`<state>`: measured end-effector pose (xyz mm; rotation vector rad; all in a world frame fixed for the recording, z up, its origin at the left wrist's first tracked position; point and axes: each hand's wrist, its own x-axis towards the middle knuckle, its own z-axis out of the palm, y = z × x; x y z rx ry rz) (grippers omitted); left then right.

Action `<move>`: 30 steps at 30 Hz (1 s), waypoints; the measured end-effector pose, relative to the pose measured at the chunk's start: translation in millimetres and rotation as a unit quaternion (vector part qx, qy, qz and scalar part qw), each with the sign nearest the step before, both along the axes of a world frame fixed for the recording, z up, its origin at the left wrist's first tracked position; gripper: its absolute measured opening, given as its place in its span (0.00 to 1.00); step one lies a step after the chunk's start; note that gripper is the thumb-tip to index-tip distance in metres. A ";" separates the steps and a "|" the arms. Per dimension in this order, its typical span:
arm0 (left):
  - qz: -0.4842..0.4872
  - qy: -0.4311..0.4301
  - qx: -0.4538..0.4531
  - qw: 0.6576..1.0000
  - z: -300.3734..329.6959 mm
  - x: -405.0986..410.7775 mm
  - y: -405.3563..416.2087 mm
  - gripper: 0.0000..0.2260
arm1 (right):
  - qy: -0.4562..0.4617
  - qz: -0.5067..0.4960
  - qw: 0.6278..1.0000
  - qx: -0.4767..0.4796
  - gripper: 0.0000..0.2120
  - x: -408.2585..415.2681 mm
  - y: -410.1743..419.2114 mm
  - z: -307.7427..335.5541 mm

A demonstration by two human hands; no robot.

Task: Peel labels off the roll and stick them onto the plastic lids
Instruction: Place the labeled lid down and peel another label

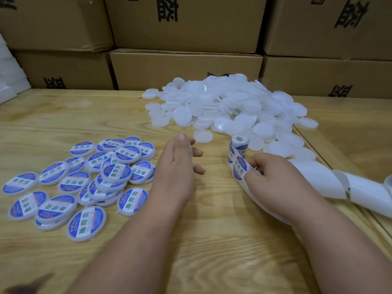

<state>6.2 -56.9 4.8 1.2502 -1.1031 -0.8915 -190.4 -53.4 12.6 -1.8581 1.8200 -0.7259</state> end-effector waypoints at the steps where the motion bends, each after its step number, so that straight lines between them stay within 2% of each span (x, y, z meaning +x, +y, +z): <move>1: 0.005 0.008 0.003 1.000 -1.3 -1.2 4.4 0.18 | -0.003 0.008 1.000 -0.001 0.06 1.9 0.7 -0.6; 3: -0.002 -0.004 0.015 1.000 -2.8 -4.8 7.3 0.14 | -0.008 0.023 1.000 -0.003 0.04 3.8 1.1 -2.3; 5: -0.026 -0.037 0.016 0.999 -4.2 -4.8 7.0 0.05 | -0.015 0.029 0.999 -0.003 0.04 3.8 0.5 -3.0; 6: -0.043 -0.058 0.008 0.997 -4.2 -3.1 6.2 0.05 | -0.022 0.031 0.999 -0.005 0.04 3.8 0.5 -2.9; 8: -0.085 -0.098 -0.014 0.991 -4.2 0.6 4.3 0.10 | -0.026 0.037 0.999 -0.010 0.04 4.4 0.2 -2.7; 12: -0.150 -0.109 -0.013 0.983 -2.3 0.6 1.6 0.13 | -0.020 0.057 0.998 -0.032 0.03 7.2 -0.1 -3.7; 16: -0.175 -0.126 -0.016 0.976 -4.1 -2.8 -0.6 0.14 | -0.056 0.089 0.994 -0.036 0.08 11.2 2.1 -3.5; 20: -0.170 -0.122 -0.025 0.978 -4.0 -2.3 -1.1 0.13 | -0.071 0.089 0.993 -0.042 0.04 13.1 1.4 -5.9; 30: -0.164 -0.133 -0.021 0.977 -1.6 -3.3 1.7 0.12 | -0.100 0.093 0.989 -0.050 0.03 13.8 3.8 -5.4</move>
